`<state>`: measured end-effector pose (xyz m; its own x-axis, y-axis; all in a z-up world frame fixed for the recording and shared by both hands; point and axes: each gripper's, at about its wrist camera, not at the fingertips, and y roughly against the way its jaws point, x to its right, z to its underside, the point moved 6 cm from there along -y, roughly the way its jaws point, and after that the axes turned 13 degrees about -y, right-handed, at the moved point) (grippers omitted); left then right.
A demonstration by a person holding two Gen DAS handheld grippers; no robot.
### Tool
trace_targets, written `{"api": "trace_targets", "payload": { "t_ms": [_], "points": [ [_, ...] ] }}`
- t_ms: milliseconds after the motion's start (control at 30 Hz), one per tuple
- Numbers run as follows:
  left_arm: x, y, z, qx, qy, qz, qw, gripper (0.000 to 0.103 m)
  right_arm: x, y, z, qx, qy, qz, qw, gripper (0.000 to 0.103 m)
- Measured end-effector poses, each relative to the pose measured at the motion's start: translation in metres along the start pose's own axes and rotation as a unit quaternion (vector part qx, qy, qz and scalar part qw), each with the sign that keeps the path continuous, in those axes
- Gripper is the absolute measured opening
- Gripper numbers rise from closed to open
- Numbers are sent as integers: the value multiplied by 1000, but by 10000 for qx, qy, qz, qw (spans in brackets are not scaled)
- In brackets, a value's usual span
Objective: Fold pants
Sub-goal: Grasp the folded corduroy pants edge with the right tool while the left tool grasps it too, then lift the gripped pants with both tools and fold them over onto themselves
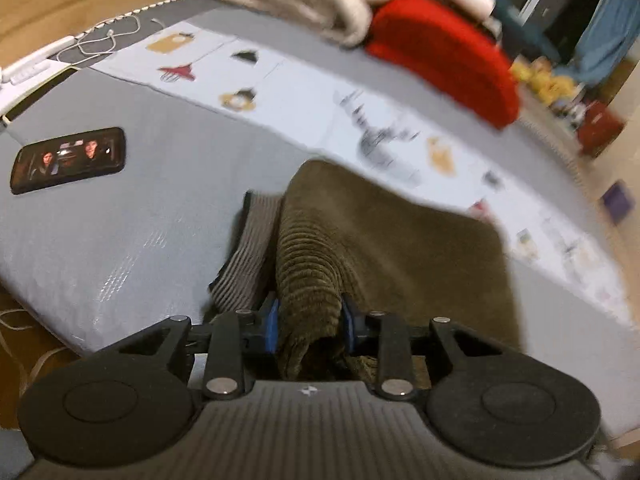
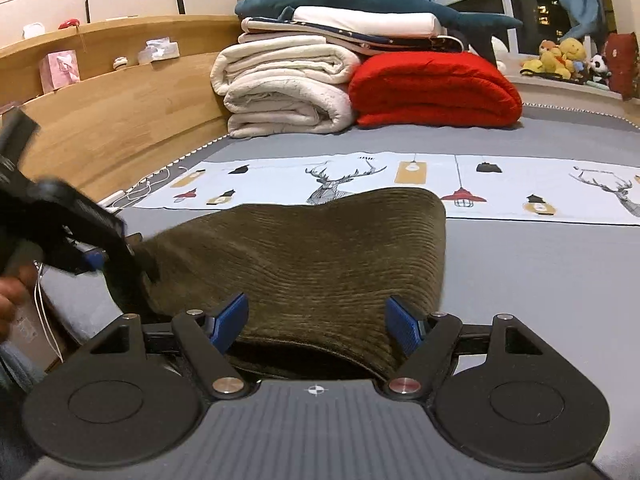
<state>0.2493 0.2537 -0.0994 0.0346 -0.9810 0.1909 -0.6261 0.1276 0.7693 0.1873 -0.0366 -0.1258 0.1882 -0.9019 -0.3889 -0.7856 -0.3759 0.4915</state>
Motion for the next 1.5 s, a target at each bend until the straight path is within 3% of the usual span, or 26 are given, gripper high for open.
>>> {"api": "trace_targets", "payload": {
  "t_ms": [67,167,200,267,300,367,433,500,567,633,733,800,867,967,1000,1033,1133,1200,1500],
  "points": [
    [-7,10,7,68,103,180,9998,33,1,2,-3,19,-118,-69,9999,78],
    [-28,-17,35,-258,138,-275,9992,35,2,8,-5,15,-292,-349,9990,78],
    [-40,-35,46,-501,243,-335,9979,37,2,7,-4,-14,-288,-407,9988,77],
    [-48,-41,57,-422,447,-265,9978,41,3,-6,3,-264,-215,-386,9987,73],
    [-46,-37,55,-346,414,-272,9982,41,3,-13,8,-468,-135,-389,9981,67],
    [-38,-32,49,-298,90,-446,9985,51,4,-26,22,-716,291,-97,9970,64],
    [-36,-27,45,-277,-151,-700,9970,68,4,-29,29,-745,581,-51,9955,63],
    [-34,-17,42,-203,-199,-877,9957,74,3,-28,29,-724,619,-50,9954,63],
    [-30,-4,34,0,-121,-1010,9948,75,-1,-24,24,-764,667,2,9948,59],
    [-25,10,17,328,-161,-931,9950,79,-8,-15,10,-617,636,-120,9960,51],
    [-5,10,-5,574,-233,-588,9963,91,-16,-14,-9,-343,614,-157,9974,52],
    [11,-8,-11,373,-476,-353,9975,91,-16,-27,-5,-602,653,-89,9960,53],
    [17,-33,-4,52,-748,-604,9954,91,-10,-43,16,-1091,591,32,9923,53],
    [10,-60,25,-411,-1056,-1014,9884,92,-9,-36,43,-479,1051,62,9933,54],
    [3,-65,34,-405,-966,-1005,9894,100,-11,-32,49,-341,1182,96,9924,54],
    [-6,-63,44,-340,-738,-1048,9912,103,-12,-28,53,-230,1237,117,9920,54],
    [-21,-59,53,-397,-398,-768,9955,103,-13,-26,56,-94,1412,89,9899,55],
    [-20,-57,52,-346,-505,-811,9948,103,-9,-27,52,-160,1303,39,9913,59],
    [-4,-49,55,-131,-895,-1173,9890,103,1,-3,37,-437,863,41,9953,64]
  ]
}}
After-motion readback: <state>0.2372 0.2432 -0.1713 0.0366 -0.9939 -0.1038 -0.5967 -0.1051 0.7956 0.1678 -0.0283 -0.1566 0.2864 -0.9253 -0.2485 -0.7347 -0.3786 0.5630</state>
